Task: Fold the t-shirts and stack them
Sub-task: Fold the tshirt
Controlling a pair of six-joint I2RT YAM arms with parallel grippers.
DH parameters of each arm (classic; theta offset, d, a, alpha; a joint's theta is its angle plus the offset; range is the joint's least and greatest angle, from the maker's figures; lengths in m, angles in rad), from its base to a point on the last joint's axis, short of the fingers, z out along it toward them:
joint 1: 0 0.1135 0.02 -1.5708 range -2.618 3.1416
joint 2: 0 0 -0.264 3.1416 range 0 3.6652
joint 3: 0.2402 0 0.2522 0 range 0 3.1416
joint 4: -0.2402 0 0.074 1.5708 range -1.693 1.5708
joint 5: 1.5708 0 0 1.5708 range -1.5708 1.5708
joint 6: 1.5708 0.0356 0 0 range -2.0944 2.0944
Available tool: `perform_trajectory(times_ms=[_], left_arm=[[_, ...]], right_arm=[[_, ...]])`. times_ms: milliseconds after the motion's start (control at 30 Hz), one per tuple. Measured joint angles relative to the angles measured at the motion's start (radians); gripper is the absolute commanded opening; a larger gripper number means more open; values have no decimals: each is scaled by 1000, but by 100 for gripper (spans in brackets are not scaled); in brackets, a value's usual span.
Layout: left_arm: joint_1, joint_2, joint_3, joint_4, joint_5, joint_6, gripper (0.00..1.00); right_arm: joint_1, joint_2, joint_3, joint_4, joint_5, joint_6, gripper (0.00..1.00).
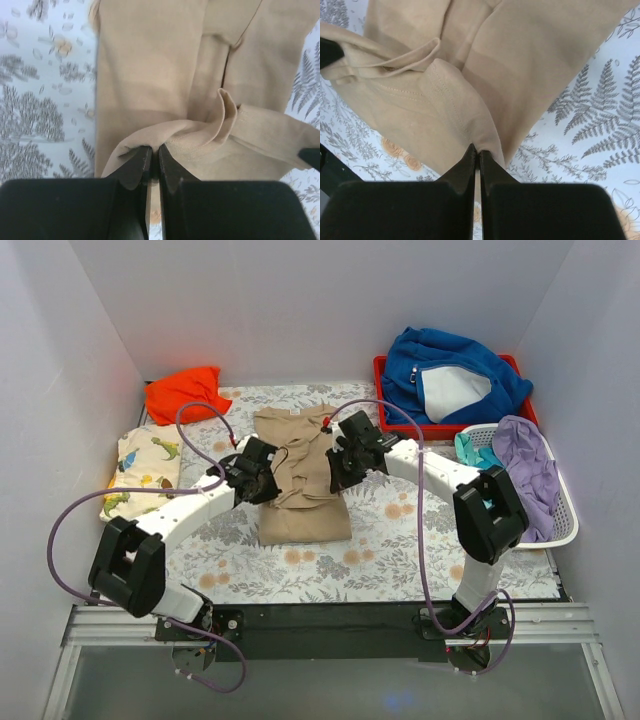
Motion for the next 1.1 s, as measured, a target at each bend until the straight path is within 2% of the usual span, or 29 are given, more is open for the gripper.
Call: perform_trajectory(times_ms=[167, 200, 267, 300, 367, 467, 567, 633, 767, 933, 1100], left_arm=[[63, 114, 89, 77, 34, 90, 0], [72, 130, 93, 87, 40, 100, 0], [92, 155, 94, 96, 53, 120, 33], [100, 166, 93, 98, 58, 126, 45], [113, 183, 93, 102, 65, 139, 63], [130, 193, 93, 98, 58, 143, 71], [145, 190, 93, 98, 40, 155, 72], [151, 178, 93, 92, 32, 167, 72], [155, 117, 93, 90, 67, 192, 72], [156, 40, 72, 127, 250, 225, 70], [155, 49, 45, 143, 437, 243, 67]], right_arm=[[-37, 109, 77, -2, -28, -34, 2], [-41, 128, 90, -5, -30, -39, 12], [-51, 161, 113, -5, -30, -47, 20], [-57, 175, 124, -7, -29, -53, 28], [-67, 199, 139, -6, -21, -66, 31], [-84, 208, 144, -2, 15, -85, 37], [-103, 193, 143, 11, 76, -105, 39], [-111, 170, 142, 12, 109, -114, 45], [-126, 61, 107, 42, 109, -117, 45], [-116, -5, 97, 90, -19, -85, 43], [-75, -5, 30, 104, -109, -45, 42]])
